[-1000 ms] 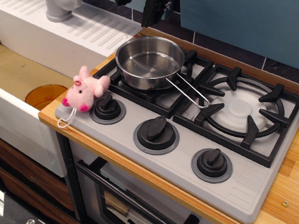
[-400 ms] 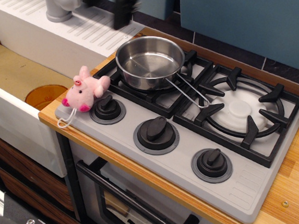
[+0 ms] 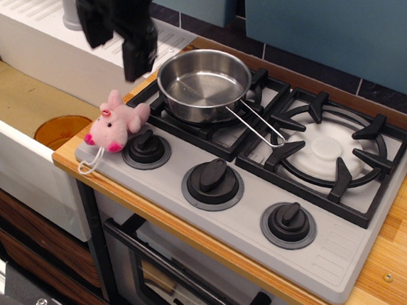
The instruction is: Put pan on stove and put stuffedpig in pan
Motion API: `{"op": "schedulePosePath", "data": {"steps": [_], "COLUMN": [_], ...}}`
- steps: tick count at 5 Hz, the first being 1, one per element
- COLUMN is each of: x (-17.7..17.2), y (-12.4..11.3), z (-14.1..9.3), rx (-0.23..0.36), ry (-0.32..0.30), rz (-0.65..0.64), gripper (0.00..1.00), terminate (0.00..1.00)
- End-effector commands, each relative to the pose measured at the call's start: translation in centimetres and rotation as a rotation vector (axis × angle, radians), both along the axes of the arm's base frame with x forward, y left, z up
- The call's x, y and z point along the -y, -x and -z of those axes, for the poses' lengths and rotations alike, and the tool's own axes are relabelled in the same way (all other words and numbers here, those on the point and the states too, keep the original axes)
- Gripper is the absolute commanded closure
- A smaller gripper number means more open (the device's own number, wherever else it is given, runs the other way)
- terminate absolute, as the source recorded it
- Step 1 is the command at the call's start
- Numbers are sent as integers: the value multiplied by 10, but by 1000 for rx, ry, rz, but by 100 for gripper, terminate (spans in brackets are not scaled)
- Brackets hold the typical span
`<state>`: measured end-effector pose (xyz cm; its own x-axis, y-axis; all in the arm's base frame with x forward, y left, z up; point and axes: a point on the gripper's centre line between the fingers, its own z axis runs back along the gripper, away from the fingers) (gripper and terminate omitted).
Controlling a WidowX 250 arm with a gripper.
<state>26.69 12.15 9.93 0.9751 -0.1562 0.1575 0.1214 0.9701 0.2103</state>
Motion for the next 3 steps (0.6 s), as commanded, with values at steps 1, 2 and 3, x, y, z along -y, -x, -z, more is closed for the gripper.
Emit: {"op": "schedulePosePath", "data": {"steps": [1,2,3], "x": [4,8,10], "y": [13,12,5], "z": [12,23,30], "rx": [111,127,136], "ry": [-38,-31,-33], "rz": [-18,-13,-10], "gripper": [0,0,0], "terminate": [0,0,0]}}
